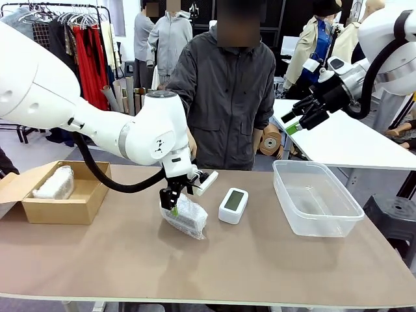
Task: Separate and place wrapped and unwrapped clocks.
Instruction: Pick up the Digital clock indicated by the person.
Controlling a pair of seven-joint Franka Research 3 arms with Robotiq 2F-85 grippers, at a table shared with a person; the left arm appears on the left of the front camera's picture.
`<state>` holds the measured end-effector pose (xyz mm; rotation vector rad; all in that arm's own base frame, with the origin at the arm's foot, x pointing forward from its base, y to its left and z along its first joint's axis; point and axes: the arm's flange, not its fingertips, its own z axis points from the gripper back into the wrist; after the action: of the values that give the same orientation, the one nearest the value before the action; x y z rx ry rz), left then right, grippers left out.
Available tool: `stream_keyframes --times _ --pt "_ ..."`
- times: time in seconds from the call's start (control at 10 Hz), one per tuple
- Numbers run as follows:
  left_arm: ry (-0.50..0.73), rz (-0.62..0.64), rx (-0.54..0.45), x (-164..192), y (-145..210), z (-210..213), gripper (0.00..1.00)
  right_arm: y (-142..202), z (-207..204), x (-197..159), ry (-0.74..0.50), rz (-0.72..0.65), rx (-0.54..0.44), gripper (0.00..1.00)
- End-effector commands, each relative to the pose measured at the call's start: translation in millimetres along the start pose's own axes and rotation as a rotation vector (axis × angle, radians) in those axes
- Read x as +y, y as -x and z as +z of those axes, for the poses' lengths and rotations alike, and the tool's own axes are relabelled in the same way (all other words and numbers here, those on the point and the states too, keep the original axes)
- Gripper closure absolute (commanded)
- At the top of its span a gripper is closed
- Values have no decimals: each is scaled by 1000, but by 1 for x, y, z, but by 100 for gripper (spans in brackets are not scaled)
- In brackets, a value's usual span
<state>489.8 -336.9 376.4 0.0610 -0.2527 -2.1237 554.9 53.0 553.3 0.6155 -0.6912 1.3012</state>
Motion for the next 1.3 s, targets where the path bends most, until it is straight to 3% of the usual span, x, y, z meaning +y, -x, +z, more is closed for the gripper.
stream_keyframes --times 0.0,0.8,0.9,1.2 --pt "-21 5 18 -5 0 -9 0 -2 1 0 6 3 0 0" --pt "-7 7 53 0 8 -35 0 -2 1 0 6 3 0 0" --pt "-13 1 56 3 8 -37 8 -2 1 0 6 3 0 0" --pt "-10 9 53 2 4 -36 67 -2 1 0 6 3 0 0"
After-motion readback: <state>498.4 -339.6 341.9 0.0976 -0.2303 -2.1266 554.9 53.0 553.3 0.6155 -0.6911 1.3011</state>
